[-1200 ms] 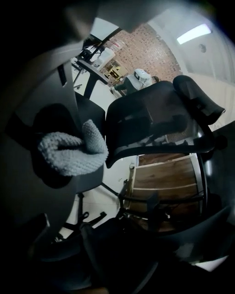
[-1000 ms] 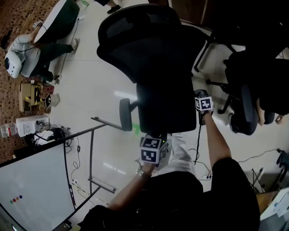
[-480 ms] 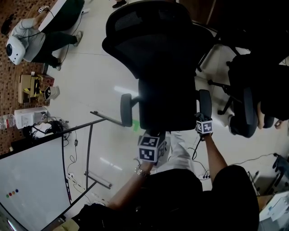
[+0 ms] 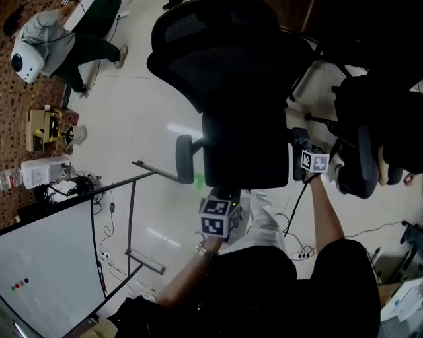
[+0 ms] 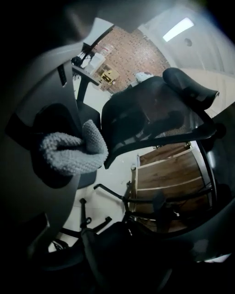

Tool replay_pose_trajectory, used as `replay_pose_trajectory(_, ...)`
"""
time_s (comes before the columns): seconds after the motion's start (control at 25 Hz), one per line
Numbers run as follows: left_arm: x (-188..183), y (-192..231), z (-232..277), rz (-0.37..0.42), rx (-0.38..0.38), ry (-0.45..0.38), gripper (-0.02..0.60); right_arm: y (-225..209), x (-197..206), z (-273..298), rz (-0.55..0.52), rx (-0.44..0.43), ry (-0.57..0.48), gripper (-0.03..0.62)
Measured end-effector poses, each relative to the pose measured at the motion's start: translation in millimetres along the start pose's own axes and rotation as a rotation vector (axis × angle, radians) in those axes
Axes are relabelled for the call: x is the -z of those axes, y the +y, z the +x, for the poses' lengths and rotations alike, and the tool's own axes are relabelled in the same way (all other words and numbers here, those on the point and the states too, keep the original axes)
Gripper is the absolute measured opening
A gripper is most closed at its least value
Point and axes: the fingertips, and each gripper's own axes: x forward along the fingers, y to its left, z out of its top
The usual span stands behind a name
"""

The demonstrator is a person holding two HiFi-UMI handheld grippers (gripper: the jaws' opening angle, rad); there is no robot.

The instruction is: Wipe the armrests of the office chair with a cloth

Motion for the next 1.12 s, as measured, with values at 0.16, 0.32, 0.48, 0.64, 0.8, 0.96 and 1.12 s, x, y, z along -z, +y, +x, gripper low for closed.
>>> replay_pose_trajectory(0.16, 4, 5, -2, -0.010, -0.006, 0.010, -0.005, -45, -29, 37, -0.053, 0.161, 0.081, 0.021)
replay_pose_trajectory(0.32, 13, 16, -2, -0.025, -0.020, 0.019, -0.005, -57, -21, 46, -0.042, 0.173, 0.060, 0.021)
replay_pose_trajectory(0.48, 11, 23, -1, -0.037, -0.021, 0.017, -0.005, -57, 5, 23, 0.054, 0.175, -0.002, 0.021)
replay_pose_trajectory(0.64, 3, 22, 0, -0.036, -0.008, 0.009, -0.005, -45, 54, -7, 0.157, 0.178, -0.025, 0.021)
replay_pose_trajectory(0.8, -3, 14, 4, -0.020, 0.014, -0.004, -0.005, -20, 113, -29, 0.242, 0.165, 0.006, 0.021)
replay_pose_trajectory(0.96, -4, 6, 6, -0.005, 0.030, 0.004, -0.005, 17, 150, -40, 0.223, 0.086, 0.071, 0.021)
replay_pose_trajectory(1.12, -3, 3, 7, 0.006, 0.038, 0.006, -0.005, 27, 103, -37, 0.045, -0.002, -0.023, 0.021)
